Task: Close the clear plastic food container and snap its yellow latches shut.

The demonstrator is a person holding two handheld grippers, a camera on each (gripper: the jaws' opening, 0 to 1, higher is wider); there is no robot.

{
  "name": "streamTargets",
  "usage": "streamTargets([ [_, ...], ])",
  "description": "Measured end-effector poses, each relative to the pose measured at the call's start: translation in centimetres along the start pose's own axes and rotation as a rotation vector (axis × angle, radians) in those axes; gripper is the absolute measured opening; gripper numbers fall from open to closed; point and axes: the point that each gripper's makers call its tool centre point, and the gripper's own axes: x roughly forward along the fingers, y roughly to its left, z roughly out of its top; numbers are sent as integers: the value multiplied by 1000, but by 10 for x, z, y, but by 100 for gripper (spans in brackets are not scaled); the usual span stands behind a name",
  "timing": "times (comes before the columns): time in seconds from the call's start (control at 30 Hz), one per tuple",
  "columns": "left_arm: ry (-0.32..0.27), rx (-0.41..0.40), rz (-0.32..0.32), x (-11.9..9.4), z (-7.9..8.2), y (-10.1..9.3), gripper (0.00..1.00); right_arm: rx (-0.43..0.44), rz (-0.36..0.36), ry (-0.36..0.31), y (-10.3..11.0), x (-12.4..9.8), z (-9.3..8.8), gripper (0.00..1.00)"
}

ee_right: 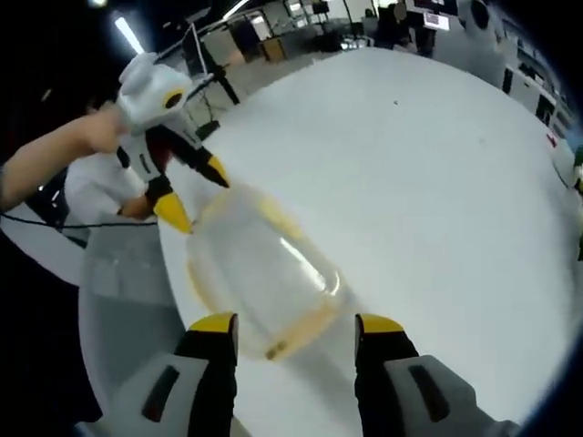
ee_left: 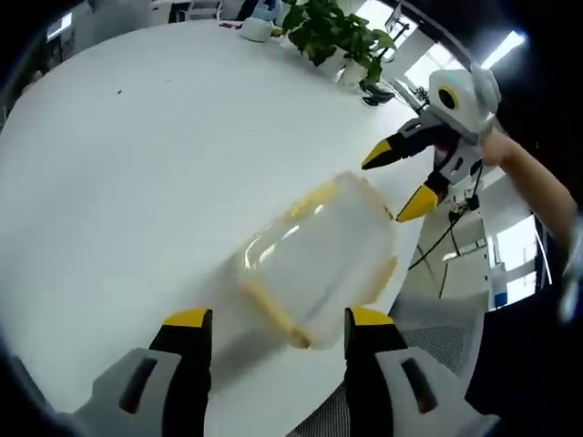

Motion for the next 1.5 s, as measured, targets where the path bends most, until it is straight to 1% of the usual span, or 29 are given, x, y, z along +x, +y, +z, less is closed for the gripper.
streamTargets([
  [0.07,-12,-10,7,0,1,1,59,15,-18,3,-2,-1,-1,50],
  [0.1,-24,-32,9,0,2,1,60,24,-19,-2,-3,0,-1,50],
  [0.13,-29,-91,14,0,2,2,60,53,-19,-8,-3,-1,0,50],
  [0.17,-26,-125,15,0,1,3,60,68,-18,-12,-3,-1,1,50],
  [0.23,-27,-155,15,1,0,4,58,94,-23,-19,-4,-3,1,48],
  [0.3,-19,-214,20,2,-3,3,56,121,-30,-27,-5,-3,1,47],
  [0.37,-40,-241,22,4,-1,2,58,128,-33,-31,-6,-3,0,46],
  [0.47,-43,-280,16,5,-1,0,52,142,-38,-25,-6,-1,-4,45],
  [0.57,-43,-310,32,6,-3,1,51,195,-32,-42,-3,0,-3,43],
  [0.67,-38,-359,32,8,-6,2,49,241,-30,-51,-4,1,-1,41],
  [0.73,-45,-378,33,11,-7,2,49,245,-37,-47,-5,2,-2,38],
  [0.83,-52,-383,25,12,-7,-1,48,245,-41,-37,-4,5,-7,38],
  [0.9,-58,-377,20,13,-7,-3,47,225,-42,-31,-2,7,-11,38],
  [1.0,-59,-369,21,17,-7,-3,46,224,-34,4,0,10,-19,32],
  [1.07,-73,-381,2,17,-5,-6,43,210,-38,10,0,12,-21,29],
  [1.1,-78,-388,-11,17,-3,-8,40,230,-25,-3,2,12,-18,28],
  [1.13,-82,-390,-29,18,-1,-11,37,231,-22,-7,2,12,-18,27],
  [1.17,-74,-399,-17,18,-2,-9,37,235,-25,-9,2,12,-17,27],
  [1.2,-76,-386,-18,18,0,-9,37,237,-25,-7,1,12,-17,28],
  [1.27,-74,-388,-19,17,0,-11,37,259,-14,-8,0,14,-17,28],
  [1.33,-72,-391,-22,18,-1,-10,37,304,4,-11,-1,16,-18,29],
  [1.5,-73,-404,-30,19,-1,-10,36,339,17,-18,0,17,-20,30],
])
